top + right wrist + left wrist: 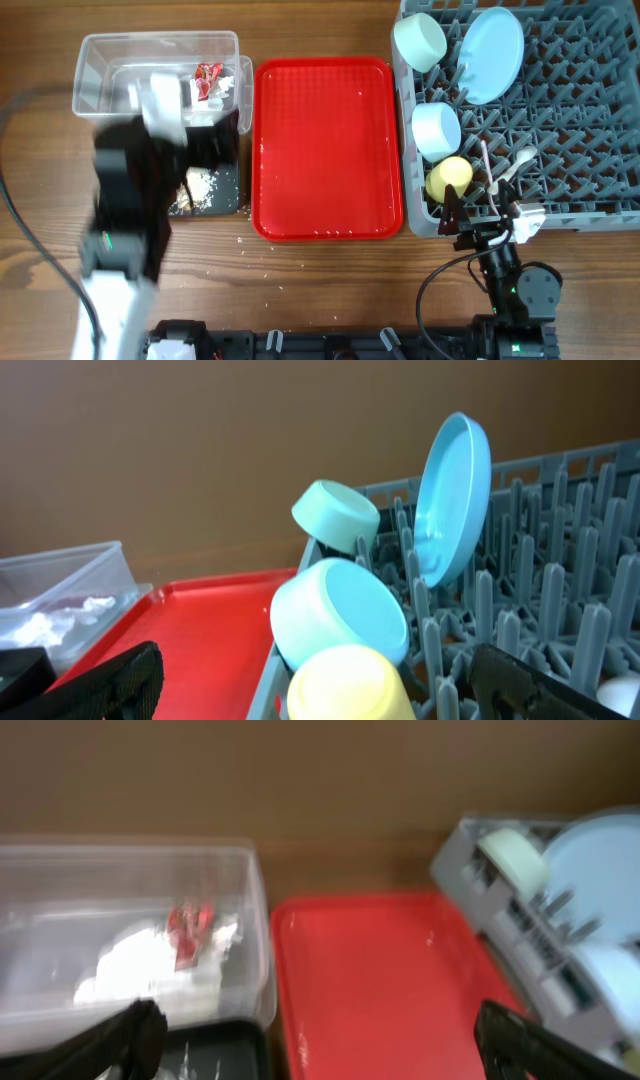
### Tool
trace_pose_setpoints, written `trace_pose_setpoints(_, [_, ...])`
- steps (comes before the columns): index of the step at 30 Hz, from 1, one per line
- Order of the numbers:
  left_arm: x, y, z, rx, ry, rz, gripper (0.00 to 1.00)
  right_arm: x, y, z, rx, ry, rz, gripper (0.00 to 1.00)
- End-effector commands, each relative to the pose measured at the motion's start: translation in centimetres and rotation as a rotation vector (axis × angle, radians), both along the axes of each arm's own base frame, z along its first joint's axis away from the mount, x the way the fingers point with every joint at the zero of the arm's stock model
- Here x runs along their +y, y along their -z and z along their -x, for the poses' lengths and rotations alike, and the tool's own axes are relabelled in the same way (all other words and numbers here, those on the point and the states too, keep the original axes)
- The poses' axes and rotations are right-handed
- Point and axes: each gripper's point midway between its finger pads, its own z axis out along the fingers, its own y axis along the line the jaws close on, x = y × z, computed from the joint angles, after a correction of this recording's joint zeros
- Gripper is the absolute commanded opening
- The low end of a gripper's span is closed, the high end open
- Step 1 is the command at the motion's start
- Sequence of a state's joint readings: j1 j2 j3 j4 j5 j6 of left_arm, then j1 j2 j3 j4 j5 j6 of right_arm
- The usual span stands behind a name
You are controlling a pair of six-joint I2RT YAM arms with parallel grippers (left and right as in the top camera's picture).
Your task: Sort waste into correct bins and load items into the dishwasher rack
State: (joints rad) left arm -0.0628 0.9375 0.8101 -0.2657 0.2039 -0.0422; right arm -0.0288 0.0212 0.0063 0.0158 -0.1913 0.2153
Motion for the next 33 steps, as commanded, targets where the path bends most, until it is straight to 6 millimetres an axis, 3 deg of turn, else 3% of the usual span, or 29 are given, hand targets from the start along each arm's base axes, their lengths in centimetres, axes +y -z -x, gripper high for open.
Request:
trace_pose_setpoints(1, [1.5,7.5,4.8,-0.022,-0.07,0.081,1.0,0.3,-0.2,0.1,-0.006,-0.017,-0.013,1.0])
trace_pose_setpoints(3, [3.0,11.1,7.1,-0.066,-0.138,0.124,1.0,0.3,-0.2,0.1,-0.006,-0.017,-0.013,1.0])
trace_pose_setpoints(4, [3.1,11.6,7.6,-0.089,-0.142,0.124,1.0,0.3,-0.2,0.1,-0.006,-0.017,-0.013,1.0])
trace_pose_setpoints(12, [3.8,11.5,8.8,-0.247,-0.17,0.112,1.0,0.3,-0.2,0.1,-0.006,-0.017,-0.013,1.0])
trace_pose_setpoints(14, [3.8,10.0,9.1,-0.313,-0.165,0.115,1.0,0.3,-0.2,0.1,-0.006,-0.017,-0.013,1.0])
trace_pose_setpoints(33, [3.8,10.1,9.1,-0.311,-0.167,0.114,1.0,0.3,-0.2,0.1,-0.006,-0.017,-0.013,1.0])
